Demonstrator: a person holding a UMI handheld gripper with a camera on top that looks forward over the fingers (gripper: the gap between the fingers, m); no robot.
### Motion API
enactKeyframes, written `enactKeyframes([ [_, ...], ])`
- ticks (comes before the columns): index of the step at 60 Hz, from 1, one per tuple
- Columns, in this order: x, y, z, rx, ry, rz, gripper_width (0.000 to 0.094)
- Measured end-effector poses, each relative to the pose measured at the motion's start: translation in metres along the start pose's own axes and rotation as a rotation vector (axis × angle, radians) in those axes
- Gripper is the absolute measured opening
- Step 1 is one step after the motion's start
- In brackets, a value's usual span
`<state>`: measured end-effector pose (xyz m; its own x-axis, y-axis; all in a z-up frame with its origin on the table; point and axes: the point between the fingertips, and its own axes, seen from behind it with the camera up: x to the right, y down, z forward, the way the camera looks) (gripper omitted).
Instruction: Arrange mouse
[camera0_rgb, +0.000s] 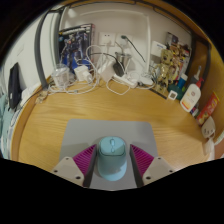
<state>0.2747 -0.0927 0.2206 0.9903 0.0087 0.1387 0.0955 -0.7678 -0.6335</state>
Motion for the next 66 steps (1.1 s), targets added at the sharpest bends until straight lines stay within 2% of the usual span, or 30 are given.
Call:
enactKeyframes([
  [2, -0.001, -0.005, -0.007, 0.009, -0.009, -0.013, 0.0669],
  [9, -0.005, -0.039, -0.041, 0.088, -0.054, -0.010, 0.0670],
  [22, 0.027, -0.107, -0.124, 0.244, -0.041, 0.044, 0.0674],
  [31, 0.052, -0.135, -0.173, 0.321, -0.043, 0.060, 0.0672],
  [48, 0.088, -0.128, -0.220, 0.356, -0.024, 0.055, 0.0674],
  [66, 0.117, -0.096, -0.235, 0.325, 0.012, 0.065, 0.0670],
])
